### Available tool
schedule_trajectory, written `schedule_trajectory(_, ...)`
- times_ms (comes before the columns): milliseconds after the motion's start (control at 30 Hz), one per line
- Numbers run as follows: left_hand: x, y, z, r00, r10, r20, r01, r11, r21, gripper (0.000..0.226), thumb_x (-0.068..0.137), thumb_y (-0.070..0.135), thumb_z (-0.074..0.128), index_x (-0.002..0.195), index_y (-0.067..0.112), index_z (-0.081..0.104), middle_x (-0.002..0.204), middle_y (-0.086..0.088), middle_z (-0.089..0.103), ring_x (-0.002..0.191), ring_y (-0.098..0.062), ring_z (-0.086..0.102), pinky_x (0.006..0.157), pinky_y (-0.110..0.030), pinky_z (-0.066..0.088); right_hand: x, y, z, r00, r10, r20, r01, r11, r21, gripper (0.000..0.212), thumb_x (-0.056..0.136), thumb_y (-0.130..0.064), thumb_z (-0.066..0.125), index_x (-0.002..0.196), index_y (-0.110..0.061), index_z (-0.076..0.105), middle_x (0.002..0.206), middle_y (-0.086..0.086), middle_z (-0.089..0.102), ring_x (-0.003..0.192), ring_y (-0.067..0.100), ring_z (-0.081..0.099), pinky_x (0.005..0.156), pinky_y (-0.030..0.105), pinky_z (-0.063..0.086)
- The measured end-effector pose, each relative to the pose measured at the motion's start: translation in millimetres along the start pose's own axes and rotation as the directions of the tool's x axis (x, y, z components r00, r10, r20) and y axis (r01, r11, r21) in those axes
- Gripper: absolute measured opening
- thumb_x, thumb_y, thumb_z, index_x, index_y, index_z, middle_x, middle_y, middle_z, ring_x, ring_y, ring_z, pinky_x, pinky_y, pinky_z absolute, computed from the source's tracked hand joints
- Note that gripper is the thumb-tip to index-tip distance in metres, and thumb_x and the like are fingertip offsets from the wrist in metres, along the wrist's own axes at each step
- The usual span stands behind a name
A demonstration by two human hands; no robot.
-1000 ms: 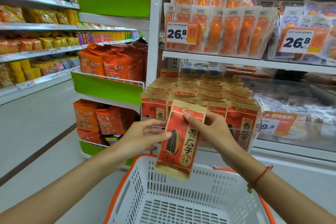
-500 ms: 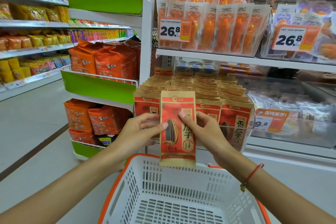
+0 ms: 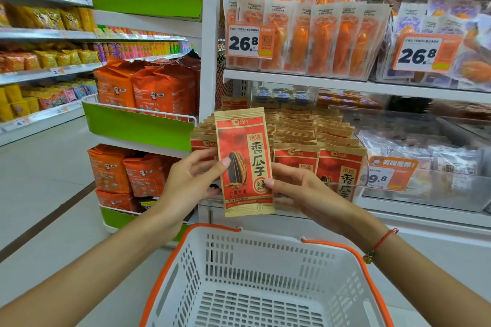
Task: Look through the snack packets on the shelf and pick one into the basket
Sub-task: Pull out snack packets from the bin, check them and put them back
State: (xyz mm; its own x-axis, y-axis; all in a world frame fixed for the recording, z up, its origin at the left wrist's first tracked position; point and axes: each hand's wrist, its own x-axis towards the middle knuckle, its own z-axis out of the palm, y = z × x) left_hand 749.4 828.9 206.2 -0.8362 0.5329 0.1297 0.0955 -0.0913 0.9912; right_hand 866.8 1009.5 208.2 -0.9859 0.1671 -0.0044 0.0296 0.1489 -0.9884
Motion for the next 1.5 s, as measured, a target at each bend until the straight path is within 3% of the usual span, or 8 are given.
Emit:
schedule_trajectory(300,0,1,-1,0.999,0.024,0.028,-0.023,0.999,-0.033,0.029,0.089,0.030,0.065,0.118,0.028,0.061,0.106,0.007,0.072,0.095,-0.003,0.069,0.069,-0.021,0.057,-1,-5,9,0.998,-0.051,-0.044,0.050,0.998,-0.037,0.047,0.091,-0.028,0.059,0.137,-0.031,0.050,0.119,-0.008,0.069,0.111,0.011,0.065,0.094,0.038,0.052)
schedule_trajectory(433,-3,1,1,0.967,0.190,-0.172,-0.178,0.981,0.080,0.021,0.084,0.025,0.073,0.101,0.027,0.061,0.103,0.014,0.067,0.090,0.001,0.067,0.064,-0.008,0.049,-3,-8,22,0.959,-0.256,-0.123,0.242,0.963,-0.118,0.040,0.093,-0.022,0.060,0.132,-0.030,0.055,0.118,-0.010,0.069,0.110,0.005,0.064,0.081,0.020,0.053)
schedule_trajectory(533,-7,5,5,0.938,0.283,-0.201,-0.243,0.949,0.202,0.016,0.083,0.023,0.074,0.095,0.025,0.063,0.098,0.016,0.066,0.089,-0.005,0.065,0.071,-0.011,0.051,-3,-10,32,0.874,-0.444,-0.197,0.381,0.879,-0.287,0.041,0.094,-0.020,0.061,0.134,-0.028,0.054,0.120,-0.013,0.068,0.108,0.002,0.064,0.089,0.023,0.054)
schedule_trajectory(700,-23,14,21,0.973,0.231,0.025,-0.232,0.964,0.130,0.029,0.080,0.050,0.062,0.104,0.034,0.062,0.094,0.021,0.070,0.086,0.001,0.069,0.073,-0.027,0.058,-3,-4,31,0.779,-0.585,-0.226,0.301,0.665,-0.683,0.053,0.090,-0.035,0.065,0.137,-0.050,0.044,0.102,-0.020,0.071,0.080,0.014,0.069,0.072,0.037,0.058)
schedule_trajectory(933,-21,11,21,0.994,0.083,0.073,-0.073,0.989,-0.132,0.020,0.090,0.030,0.062,0.110,0.026,0.061,0.095,0.006,0.076,0.087,-0.011,0.073,0.066,-0.022,0.059,-1,0,31,0.879,-0.468,-0.094,0.287,0.675,-0.679,0.052,0.089,-0.035,0.067,0.137,-0.043,0.048,0.131,-0.016,0.043,0.114,-0.003,0.042,0.094,0.025,0.043)
schedule_trajectory(1067,-13,8,15,0.996,0.011,0.088,0.000,0.992,-0.126,0.021,0.096,0.023,0.056,0.117,0.021,0.059,0.098,-0.002,0.075,0.083,-0.016,0.074,0.062,-0.021,0.058,0,1,36,0.865,-0.496,-0.074,0.246,0.548,-0.800,0.056,0.087,-0.042,0.067,0.138,-0.045,0.046,0.135,-0.014,0.037,0.121,0.005,0.032,0.101,0.029,0.034)
schedule_trajectory(1333,0,5,3,0.965,-0.092,0.245,0.090,0.996,0.019,0.017,0.093,0.032,0.060,0.108,0.038,0.061,0.109,0.010,0.072,0.094,-0.011,0.071,0.060,-0.023,0.056,-1,-6,36,0.873,-0.415,-0.257,0.131,0.707,-0.695,0.071,0.079,-0.044,0.073,0.139,-0.029,0.038,0.126,-0.015,0.043,0.117,0.005,0.038,0.099,0.026,0.038)
schedule_trajectory(1500,0,6,-3,0.893,-0.183,0.410,0.135,0.980,0.144,0.022,0.092,0.034,0.059,0.111,0.045,0.058,0.101,0.015,0.074,0.090,-0.007,0.071,0.057,-0.023,0.055,2,-11,24,0.883,-0.290,-0.370,0.084,0.872,-0.483,0.036,0.083,-0.028,0.073,0.117,-0.025,0.060,0.096,-0.007,0.064,0.091,0.012,0.061,0.083,0.035,0.055)
